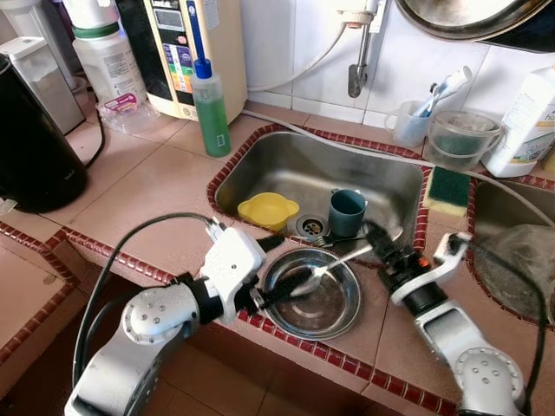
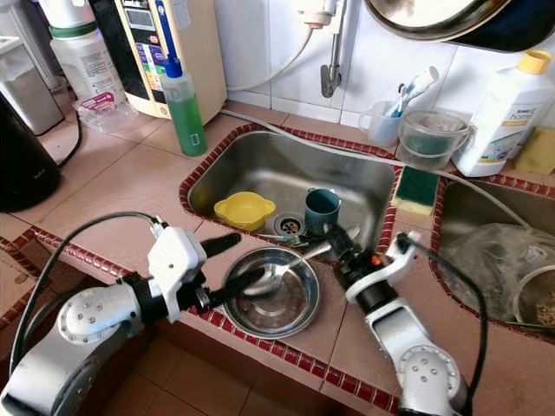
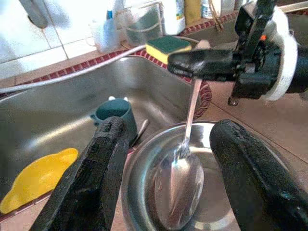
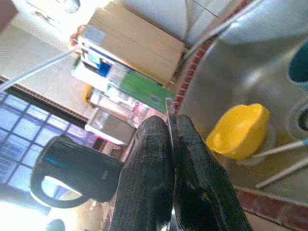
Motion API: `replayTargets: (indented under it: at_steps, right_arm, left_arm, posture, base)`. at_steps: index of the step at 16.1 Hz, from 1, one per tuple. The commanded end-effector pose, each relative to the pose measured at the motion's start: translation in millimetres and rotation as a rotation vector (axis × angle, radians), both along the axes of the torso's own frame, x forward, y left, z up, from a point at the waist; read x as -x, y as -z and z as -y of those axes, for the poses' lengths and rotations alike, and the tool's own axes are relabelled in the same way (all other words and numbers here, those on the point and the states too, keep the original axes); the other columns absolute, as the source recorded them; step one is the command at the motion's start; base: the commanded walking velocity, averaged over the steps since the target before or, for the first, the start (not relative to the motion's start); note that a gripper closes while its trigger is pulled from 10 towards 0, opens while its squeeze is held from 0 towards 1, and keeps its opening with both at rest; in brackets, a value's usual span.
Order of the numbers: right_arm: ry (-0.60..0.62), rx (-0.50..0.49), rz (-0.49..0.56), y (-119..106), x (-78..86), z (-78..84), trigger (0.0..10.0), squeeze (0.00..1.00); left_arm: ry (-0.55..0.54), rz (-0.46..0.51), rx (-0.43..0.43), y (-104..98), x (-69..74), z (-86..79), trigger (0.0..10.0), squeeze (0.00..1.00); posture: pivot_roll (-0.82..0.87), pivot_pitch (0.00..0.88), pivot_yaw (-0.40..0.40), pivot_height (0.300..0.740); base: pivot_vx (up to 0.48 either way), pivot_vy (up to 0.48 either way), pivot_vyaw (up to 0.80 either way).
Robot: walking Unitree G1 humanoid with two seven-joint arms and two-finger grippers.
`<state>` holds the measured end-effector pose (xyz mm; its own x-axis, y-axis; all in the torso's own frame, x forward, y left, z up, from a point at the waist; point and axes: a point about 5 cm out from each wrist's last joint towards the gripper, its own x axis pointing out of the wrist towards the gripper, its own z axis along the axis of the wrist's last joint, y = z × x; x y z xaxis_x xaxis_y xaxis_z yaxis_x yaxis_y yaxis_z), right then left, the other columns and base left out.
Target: Kitchen organization
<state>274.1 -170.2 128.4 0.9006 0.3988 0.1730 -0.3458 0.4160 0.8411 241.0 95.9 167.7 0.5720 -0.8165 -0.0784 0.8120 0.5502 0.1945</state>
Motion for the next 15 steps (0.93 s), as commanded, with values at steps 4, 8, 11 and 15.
replayTargets:
  at_steps: [4, 8, 11, 15]
  right_arm:
    - [0.009, -0.037, 0.107, -23.8, -2.8, 7.3, 0.0, 0.00]
    - [0.155, -0.155, 0.186, -45.6, -12.2, 35.8, 0.0, 0.00]
    - [0.267, -0.163, 0.239, -60.0, -17.2, 55.0, 7.6, 0.00]
    - [0.489, -0.077, 0.297, -79.5, -19.9, 81.2, 10.0, 0.00]
  left_arm:
    - [-0.029, 0.020, -0.008, -1.6, -5.5, -4.6, 10.0, 0.00]
    - [-0.115, 0.059, 0.015, -6.6, -19.5, -11.3, 10.0, 0.00]
    - [-0.241, 0.073, 0.100, -16.5, -36.2, -22.9, 10.0, 0.00]
    - [-0.442, 0.068, 0.213, -26.4, -61.7, -44.2, 10.0, 0.00]
  posture:
    - [-0.21, 0.057, 0.044, 0.740]
    - [-0.21, 0.049, 0.049, 0.740]
    - [-0.21, 0.037, 0.058, 0.740]
    - [-0.22, 0.026, 0.068, 0.740]
  base:
    - [0.000, 0.000, 0.00]
    - [0.000, 0.000, 0.00]
    - [0.000, 0.000, 0.00]
    - [0.000, 0.000, 0.00]
